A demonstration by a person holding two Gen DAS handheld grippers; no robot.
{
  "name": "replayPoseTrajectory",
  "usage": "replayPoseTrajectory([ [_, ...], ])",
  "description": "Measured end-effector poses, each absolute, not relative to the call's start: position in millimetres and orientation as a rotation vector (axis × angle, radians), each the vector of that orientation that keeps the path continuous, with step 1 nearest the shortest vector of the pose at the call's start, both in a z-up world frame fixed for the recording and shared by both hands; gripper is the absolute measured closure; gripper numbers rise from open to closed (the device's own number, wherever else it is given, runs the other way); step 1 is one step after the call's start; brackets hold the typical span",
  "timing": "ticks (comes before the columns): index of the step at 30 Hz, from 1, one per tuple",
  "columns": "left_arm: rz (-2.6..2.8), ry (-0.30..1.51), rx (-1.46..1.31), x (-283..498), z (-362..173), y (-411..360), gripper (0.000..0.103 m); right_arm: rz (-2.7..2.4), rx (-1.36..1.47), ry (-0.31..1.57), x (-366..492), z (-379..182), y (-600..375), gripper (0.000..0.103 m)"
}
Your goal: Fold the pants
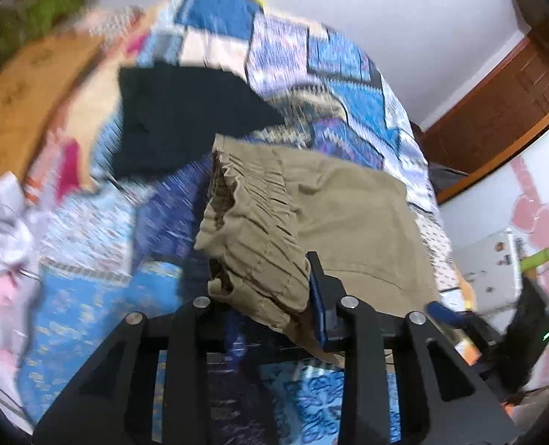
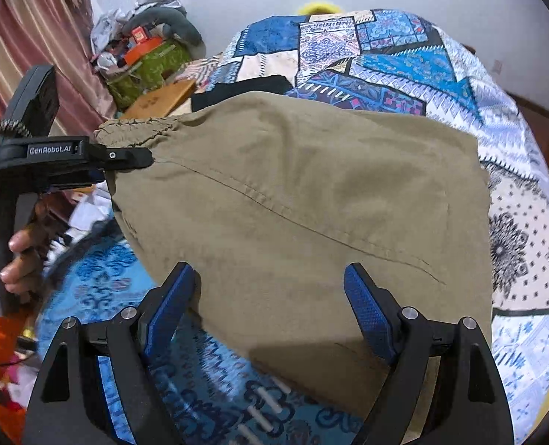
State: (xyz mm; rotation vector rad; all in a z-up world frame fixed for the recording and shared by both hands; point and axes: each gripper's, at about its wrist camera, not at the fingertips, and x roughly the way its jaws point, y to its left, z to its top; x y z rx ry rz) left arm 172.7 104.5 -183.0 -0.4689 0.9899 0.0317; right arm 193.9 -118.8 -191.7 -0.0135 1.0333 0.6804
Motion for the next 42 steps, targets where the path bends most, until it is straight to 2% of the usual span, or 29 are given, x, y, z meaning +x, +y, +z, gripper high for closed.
replayPoseTrajectory([
  [6, 0.193, 0.863, -0.188, 147.5, -147.7, 100.7, 0.073, 0.616, 0.021, 0.982, 193.7, -175.7, -141.1, 0.022],
  [12, 0.334, 0.718, 0.082, 131.4, -120.7, 81.6, 0.074, 0.545, -0.002, 1.015, 194.2, -190.0, -154.8, 0.022],
  [20, 0.18, 0.653, 0.124, 147.2, -92.3, 33.4, 0.076, 0.546, 0.049, 1.043, 191.5, -201.5, -163.9, 0.023],
  [27, -0.081, 0.698, 0.045, 171.7, -74.8, -12.8, 0.076, 0.553, 0.055, 1.037, 190.6, -201.9, -163.6, 0.023],
  [37, -0.371, 0.951, -0.122, 206.3, -107.3, -45.0, 0.076, 0.558, 0.075, 1.034, 190.8, -203.8, -165.2, 0.022],
  [39, -0.396, 0.973, -0.133, 208.5, -112.7, -48.5, 0.071, 0.559, 0.075, 1.033, 190.9, -203.6, -164.8, 0.022],
  [40, -0.399, 0.98, -0.127, 208.0, -114.3, -50.5, 0.062, 0.56, 0.074, 1.032, 190.8, -203.7, -164.9, 0.022],
  [41, -0.395, 0.98, -0.118, 209.6, -114.2, -53.5, 0.049, 0.561, 0.074, 1.031, 191.1, -204.0, -165.2, 0.022],
  [42, -0.389, 0.969, -0.108, 206.8, -112.8, -54.3, 0.042, 0.561, 0.074, 1.03, 191.2, -203.9, -165.1, 0.022],
])
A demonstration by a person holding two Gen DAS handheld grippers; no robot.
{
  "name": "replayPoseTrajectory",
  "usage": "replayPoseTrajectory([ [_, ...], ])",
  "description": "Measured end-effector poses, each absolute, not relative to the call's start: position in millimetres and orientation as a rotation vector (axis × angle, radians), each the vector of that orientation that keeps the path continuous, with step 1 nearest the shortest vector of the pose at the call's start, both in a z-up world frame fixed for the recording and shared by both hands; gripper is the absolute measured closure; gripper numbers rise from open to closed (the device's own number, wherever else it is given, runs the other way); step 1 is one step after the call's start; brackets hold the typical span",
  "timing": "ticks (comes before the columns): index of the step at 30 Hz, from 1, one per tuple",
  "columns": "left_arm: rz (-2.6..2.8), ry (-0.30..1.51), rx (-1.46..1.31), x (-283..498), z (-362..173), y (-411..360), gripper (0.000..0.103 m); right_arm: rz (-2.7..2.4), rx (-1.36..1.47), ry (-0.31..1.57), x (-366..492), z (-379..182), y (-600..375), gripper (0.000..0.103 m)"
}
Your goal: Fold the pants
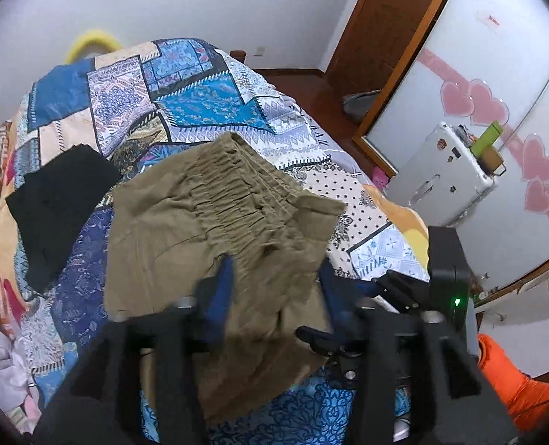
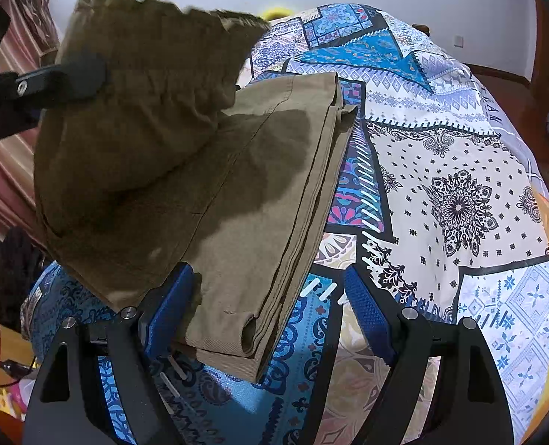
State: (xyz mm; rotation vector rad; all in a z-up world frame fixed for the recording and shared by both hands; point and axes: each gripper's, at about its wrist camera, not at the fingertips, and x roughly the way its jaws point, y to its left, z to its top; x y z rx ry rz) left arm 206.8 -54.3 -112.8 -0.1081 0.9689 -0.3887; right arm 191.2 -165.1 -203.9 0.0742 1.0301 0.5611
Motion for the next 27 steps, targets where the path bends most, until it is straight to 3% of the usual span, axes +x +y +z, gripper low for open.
replayPoseTrajectory([
  [2, -0.362, 0.917, -0.077, 199.8, -105.7, -53.6, 0.021, 0.56, 0.076, 1.029, 191.0, -203.6, -164.8, 0.022],
  [7, -0.28, 0.839, -0.017, 203.6, -90.7, -33.1, 0.013, 0.549, 0.066, 1.029, 190.1, -202.7, -165.2, 0.022],
  [18, -0.053, 0.945, 0.067, 302.1, -136.7, 31.4, 0.013, 0.528, 0.047, 0.986, 176.9, -186.4, -179.1, 0.022],
  [27, 0.017, 1.159, 0.216, 380.1, -233.2, 26.0, 0.012, 0.491, 0.046, 0.997, 186.5, -187.2, -187.7, 0.022],
])
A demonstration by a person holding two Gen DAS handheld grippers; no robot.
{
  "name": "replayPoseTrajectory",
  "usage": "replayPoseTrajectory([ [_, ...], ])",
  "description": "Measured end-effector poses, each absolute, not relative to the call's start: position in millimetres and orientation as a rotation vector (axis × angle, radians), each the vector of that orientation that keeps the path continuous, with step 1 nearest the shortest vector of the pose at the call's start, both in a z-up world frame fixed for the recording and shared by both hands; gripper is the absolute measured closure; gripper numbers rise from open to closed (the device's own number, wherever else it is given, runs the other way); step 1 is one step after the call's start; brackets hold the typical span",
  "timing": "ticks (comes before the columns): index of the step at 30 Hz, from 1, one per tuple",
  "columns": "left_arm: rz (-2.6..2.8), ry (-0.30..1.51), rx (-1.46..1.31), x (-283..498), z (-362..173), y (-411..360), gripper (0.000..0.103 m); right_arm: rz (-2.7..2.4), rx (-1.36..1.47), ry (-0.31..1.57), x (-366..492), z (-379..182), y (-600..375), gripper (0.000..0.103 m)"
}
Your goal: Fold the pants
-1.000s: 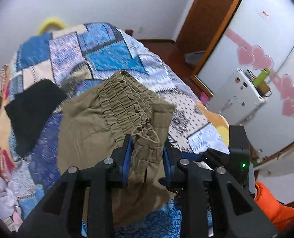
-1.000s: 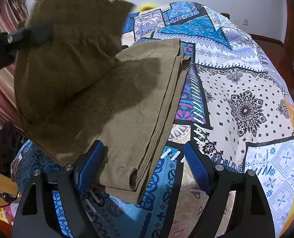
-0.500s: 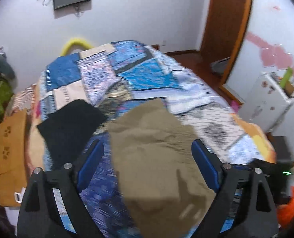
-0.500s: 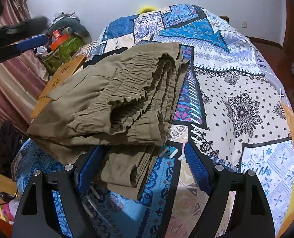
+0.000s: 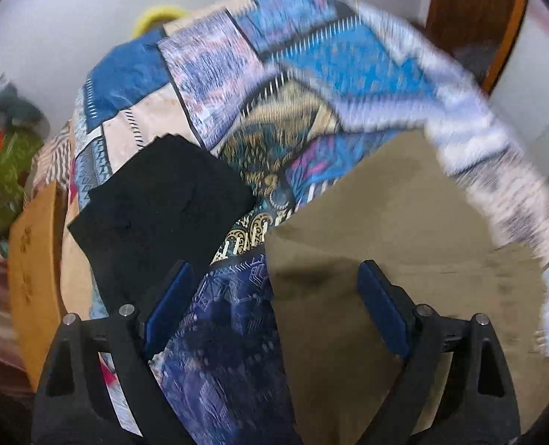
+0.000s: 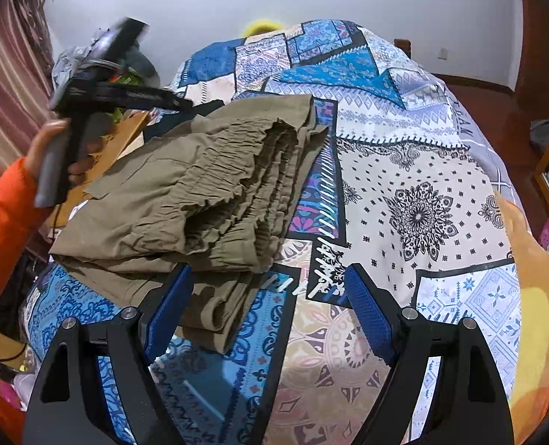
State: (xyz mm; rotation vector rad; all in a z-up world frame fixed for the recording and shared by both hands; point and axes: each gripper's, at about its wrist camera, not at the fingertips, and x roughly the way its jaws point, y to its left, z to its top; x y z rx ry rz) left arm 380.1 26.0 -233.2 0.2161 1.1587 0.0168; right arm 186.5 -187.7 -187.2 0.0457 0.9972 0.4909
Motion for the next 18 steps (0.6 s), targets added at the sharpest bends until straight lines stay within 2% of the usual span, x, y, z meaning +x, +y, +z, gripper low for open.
replayPoseTrajectory([
  [1, 0.058, 1.161, 0.279, 383.8, -243.8, 22.6, 0.012, 0.489, 0.044, 0.998, 186.9, -188.1, -187.2, 0.022],
  [2, 0.089, 1.16, 0.335, 386.7, -255.1, 21.0, 0.006, 0.489, 0.04, 0.997, 186.4, -188.6, -187.0, 0.022],
  [4, 0.089, 1.154, 0.321, 386.6, -264.8, 26.5, 0.0, 0.488, 0.028, 1.003, 187.6, -191.3, -186.1, 0.022],
  [18, 0.169, 1.19, 0.227, 319.6, -257.8, 87.0, 0.0, 0.474, 0.016, 0.967, 180.2, -180.3, -190.6, 0.022],
])
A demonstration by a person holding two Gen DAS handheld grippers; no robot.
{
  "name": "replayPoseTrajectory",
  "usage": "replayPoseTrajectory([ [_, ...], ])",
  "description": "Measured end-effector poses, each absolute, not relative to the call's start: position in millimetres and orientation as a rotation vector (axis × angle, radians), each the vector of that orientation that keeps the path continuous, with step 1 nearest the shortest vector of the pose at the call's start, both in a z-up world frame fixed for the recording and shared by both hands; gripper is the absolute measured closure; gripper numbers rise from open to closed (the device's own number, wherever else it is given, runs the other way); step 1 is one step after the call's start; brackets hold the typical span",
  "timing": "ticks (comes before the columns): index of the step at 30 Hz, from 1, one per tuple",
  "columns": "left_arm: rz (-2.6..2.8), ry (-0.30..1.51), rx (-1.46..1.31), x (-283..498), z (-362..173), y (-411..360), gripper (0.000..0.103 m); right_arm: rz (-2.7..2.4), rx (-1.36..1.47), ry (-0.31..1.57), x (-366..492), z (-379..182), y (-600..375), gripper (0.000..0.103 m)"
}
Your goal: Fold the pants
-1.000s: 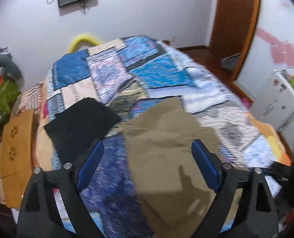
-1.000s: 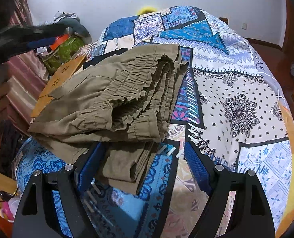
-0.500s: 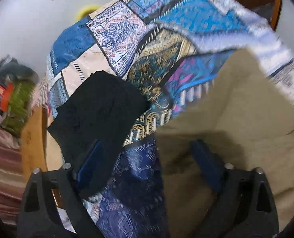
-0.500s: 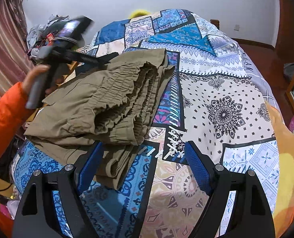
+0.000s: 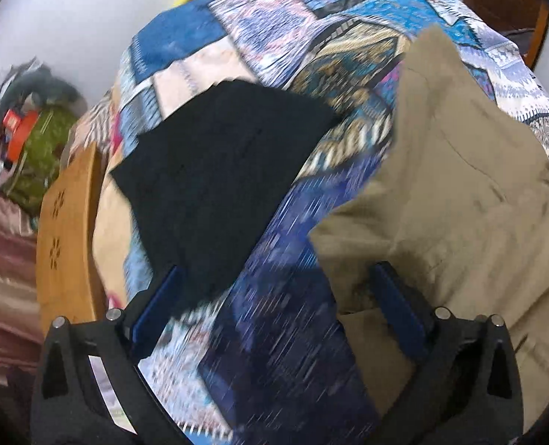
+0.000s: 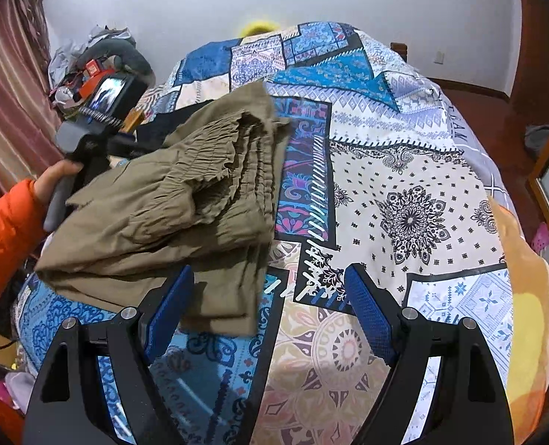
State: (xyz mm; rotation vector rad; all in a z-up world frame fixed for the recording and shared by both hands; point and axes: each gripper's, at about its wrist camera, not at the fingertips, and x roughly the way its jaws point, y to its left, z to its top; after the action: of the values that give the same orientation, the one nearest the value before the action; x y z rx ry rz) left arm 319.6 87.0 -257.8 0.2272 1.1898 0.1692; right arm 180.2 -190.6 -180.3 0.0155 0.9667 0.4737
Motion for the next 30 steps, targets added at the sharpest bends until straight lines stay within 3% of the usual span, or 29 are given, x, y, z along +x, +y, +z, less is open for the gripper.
replayPoseTrajectory([
  [9, 0.176, 1.197, 0.206, 236.8, -249.0, 117.7, 0.0, 0.536, 0.075, 0.904, 168.7, -157.4, -184.3, 0.022],
  [15, 0.1, 1.163, 0.229, 198.8, -232.5, 95.8, 0.011, 0.596, 0.016, 0.9, 165.7, -161.1, -153.8, 0.022],
  [20, 0.106, 1.127, 0.24, 199.5, -228.8, 82.1, 0.013, 0.515, -0.049, 0.914, 179.2, -182.2, -145.7, 0.023],
  [30, 0.067, 1.137, -0.027, 225.7, -221.0, 108.7, 0.013, 0.403, -0.031, 0.995, 215.5, -205.5, -175.1, 0.024],
])
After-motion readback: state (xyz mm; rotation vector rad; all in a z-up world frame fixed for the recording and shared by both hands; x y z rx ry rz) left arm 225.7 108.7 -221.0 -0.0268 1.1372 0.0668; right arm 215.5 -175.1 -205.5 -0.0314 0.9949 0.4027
